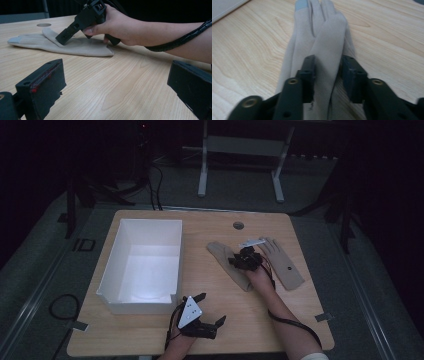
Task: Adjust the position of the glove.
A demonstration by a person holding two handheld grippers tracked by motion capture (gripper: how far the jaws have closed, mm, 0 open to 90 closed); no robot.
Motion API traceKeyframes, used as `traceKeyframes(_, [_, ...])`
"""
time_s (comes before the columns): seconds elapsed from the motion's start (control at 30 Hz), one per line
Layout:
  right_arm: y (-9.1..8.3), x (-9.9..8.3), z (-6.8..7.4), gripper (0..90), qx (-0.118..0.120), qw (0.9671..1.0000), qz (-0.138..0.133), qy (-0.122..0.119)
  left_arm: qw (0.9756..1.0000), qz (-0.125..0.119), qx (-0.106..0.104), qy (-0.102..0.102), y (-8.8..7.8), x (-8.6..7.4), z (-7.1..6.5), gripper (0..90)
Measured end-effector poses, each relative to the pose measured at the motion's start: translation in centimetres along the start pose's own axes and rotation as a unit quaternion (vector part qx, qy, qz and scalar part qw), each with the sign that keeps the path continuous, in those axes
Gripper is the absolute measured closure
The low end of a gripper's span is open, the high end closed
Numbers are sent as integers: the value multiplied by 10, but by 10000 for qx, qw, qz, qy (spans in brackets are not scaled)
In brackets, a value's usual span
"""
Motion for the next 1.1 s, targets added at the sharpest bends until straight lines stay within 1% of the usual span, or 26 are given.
traceKeyframes(0.03, [0,0,0,671,10,10000,14,-8,10000,3,0,-4,0,0,0,17])
traceKeyframes(0.07, [0,1,1,715,40,10000,39,-4,10000,7,1,-5,0,0,0,17])
traceKeyframes(0.13, [-1,1,3,769,66,10000,45,-29,10000,8,2,-6,0,0,0,17])
traceKeyframes(0.17, [-1,1,4,784,53,10000,47,-6,10000,12,2,-3,0,0,0,17])
traceKeyframes(0.23, [-3,1,6,802,-48,10000,39,51,10000,5,6,-12,0,0,0,17])
traceKeyframes(0.27, [-5,2,7,806,-96,9999,14,119,10000,5,6,-15,0,0,0,17])
traceKeyframes(0.33, [-10,5,8,810,-84,9994,-87,310,10000,3,8,-20,0,0,0,17])
traceKeyframes(0.43, [-26,13,9,812,-137,9974,-346,613,10000,5,9,-19,0,0,0,17])
traceKeyframes(0.47, [-31,15,9,812,-154,9968,-401,680,10000,6,6,-20,0,0,0,17])
traceKeyframes(0.57, [-48,22,10,810,-190,9933,-616,957,10000,6,5,-14,0,0,0,17])
traceKeyframes(0.6, [-54,24,11,810,-212,9926,-658,999,10000,9,6,-5,0,0,0,17])
traceKeyframes(0.67, [-64,27,12,810,-363,9904,-753,1105,10000,10,9,-2,0,0,0,17])
traceKeyframes(0.77, [-79,27,13,809,-493,9861,-878,1325,10000,12,12,2,0,0,0,17])
traceKeyframes(0.83, [-86,27,13,807,-484,9849,-978,1346,10000,14,18,11,0,0,0,18])
traceKeyframes(0.9, [-92,27,15,807,-610,9843,-1026,1299,10000,15,16,11,0,0,0,17])
traceKeyframes(0.93, [-95,26,15,807,-645,9834,-1039,1343,10000,15,17,8,0,0,0,17])
traceKeyframes(1.0, [-99,24,16,807,-687,9801,-1057,1536,10000,11,16,-16,0,0,0,18])
traceKeyframes(1.03, [-102,23,16,808,-666,9779,-1083,1657,10000,7,21,-24,0,0,0,17])
traceKeyframes(1.1, [-106,21,18,808,-734,9747,-1081,1815,10000,11,21,-30,1,0,0,17])
Point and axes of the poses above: each handheld gripper's, and its own axes: y roughly forward along the jaws, x roughly out of its top, z roughly to its left, the point moved 2 cm from there along y, roughly forward along the jaws, and after that the axes turned 13 degrees about -x, right-handed, at the moved point
